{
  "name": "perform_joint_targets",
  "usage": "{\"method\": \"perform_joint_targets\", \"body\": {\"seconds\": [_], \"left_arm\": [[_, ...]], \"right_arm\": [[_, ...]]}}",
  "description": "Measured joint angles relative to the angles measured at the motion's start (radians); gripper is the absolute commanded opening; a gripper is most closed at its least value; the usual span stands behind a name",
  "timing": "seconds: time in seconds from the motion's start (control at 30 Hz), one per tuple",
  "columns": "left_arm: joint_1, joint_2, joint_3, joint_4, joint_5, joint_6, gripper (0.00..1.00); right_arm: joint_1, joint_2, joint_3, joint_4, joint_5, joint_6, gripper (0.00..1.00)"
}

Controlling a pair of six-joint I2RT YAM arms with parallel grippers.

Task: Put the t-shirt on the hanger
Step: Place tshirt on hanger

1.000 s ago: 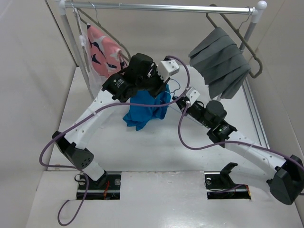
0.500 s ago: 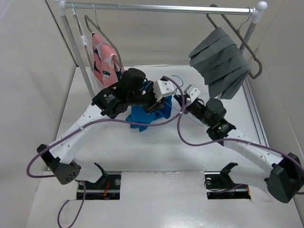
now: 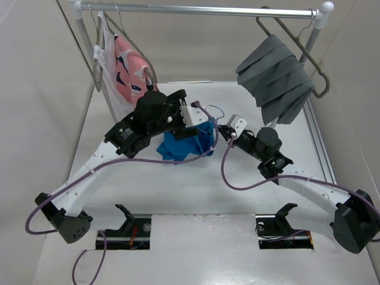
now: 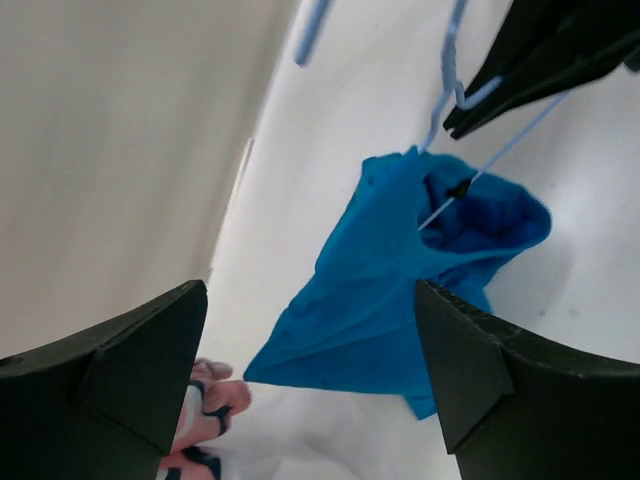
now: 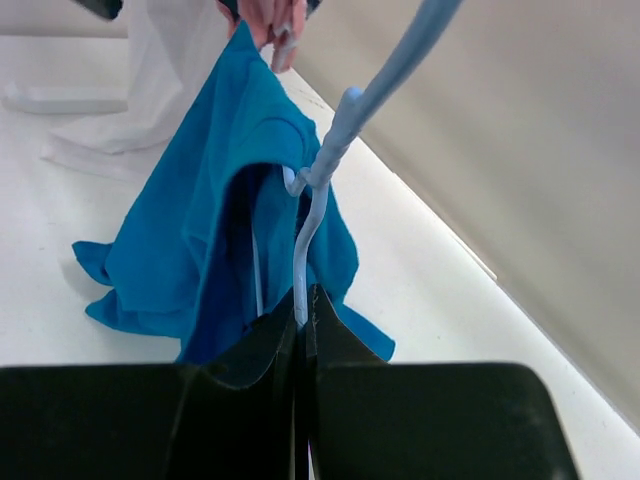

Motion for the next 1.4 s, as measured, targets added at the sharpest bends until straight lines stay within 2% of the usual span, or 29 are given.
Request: {"method": "perform_joint_targets", "body": {"seconds": [0.13, 0.23, 0.33, 0.43, 0.53, 0.6, 0.63, 0.7, 0.73, 0.87, 0.9, 0.93, 0.97, 1.0, 1.03, 1.07, 1.17, 1.4], "left_arm": [[0.009, -0.053, -0.093, 0.036, 0.015, 0.153, 0.85], [0.025, 0.002, -0.076, 0.011, 0.078, 0.23, 0.87], [0.037, 0.119, -0.025, 0.001, 0.117, 0.253, 0.87], [0.037, 0.211, 0.001, 0.001, 0.151, 0.266, 0.83], [0.044, 0.262, 0.013, -0.013, 0.182, 0.29, 0.74], [0.051, 0.28, 0.029, -0.042, 0.2, 0.325, 0.61], [0.056, 0.288, 0.039, -0.064, 0.21, 0.344, 0.38], [0.066, 0.309, 0.068, -0.12, 0.229, 0.376, 0.1], [0.072, 0.325, 0.092, -0.157, 0.243, 0.393, 0.0], [0.085, 0.38, 0.171, -0.248, 0.301, 0.402, 0.0], [0.089, 0.385, 0.177, -0.254, 0.311, 0.39, 0.0], [0.092, 0.385, 0.179, -0.254, 0.316, 0.372, 0.0], [0.099, 0.385, 0.179, -0.25, 0.318, 0.344, 0.0], [0.108, 0.385, 0.179, -0.239, 0.318, 0.294, 0.0], [0.111, 0.385, 0.178, -0.232, 0.316, 0.272, 0.0], [0.117, 0.383, 0.173, -0.212, 0.311, 0.234, 0.0], [0.131, 0.368, 0.142, -0.138, 0.287, 0.096, 0.0], [0.143, 0.287, 0.001, -0.005, 0.193, -0.189, 0.0]], "right_arm": [[-0.005, 0.01, 0.0, 0.023, -0.03, -0.012, 0.0], [-0.007, 0.011, -0.001, 0.025, -0.056, -0.02, 0.0], [-0.007, 0.011, -0.01, 0.032, -0.087, -0.026, 0.0], [-0.007, 0.011, -0.021, 0.032, -0.107, -0.029, 0.0], [-0.008, 0.004, -0.034, 0.029, -0.116, -0.029, 0.0], [-0.012, -0.004, -0.044, 0.027, -0.12, -0.03, 0.0], [-0.013, -0.01, -0.046, 0.026, -0.121, -0.031, 0.0], [-0.013, -0.018, -0.046, 0.027, -0.121, -0.033, 0.0], [-0.013, -0.023, -0.046, 0.027, -0.121, -0.034, 0.0], [-0.026, -0.027, -0.042, 0.023, -0.106, -0.037, 0.0], [-0.028, -0.024, -0.038, 0.018, -0.104, -0.037, 0.11], [-0.031, -0.019, -0.024, 0.0, -0.101, -0.037, 0.26], [-0.033, -0.01, 0.0, -0.024, -0.092, -0.039, 0.62], [-0.036, -0.002, 0.031, -0.055, -0.075, -0.034, 0.82], [-0.041, 0.002, 0.063, -0.085, -0.056, -0.036, 0.82], [-0.047, 0.002, 0.101, -0.134, -0.034, -0.042, 0.98], [-0.064, -0.029, 0.185, -0.249, 0.076, -0.029, 1.0], [-0.056, -0.271, 0.239, -0.512, 0.286, 0.013, 1.0]]}}
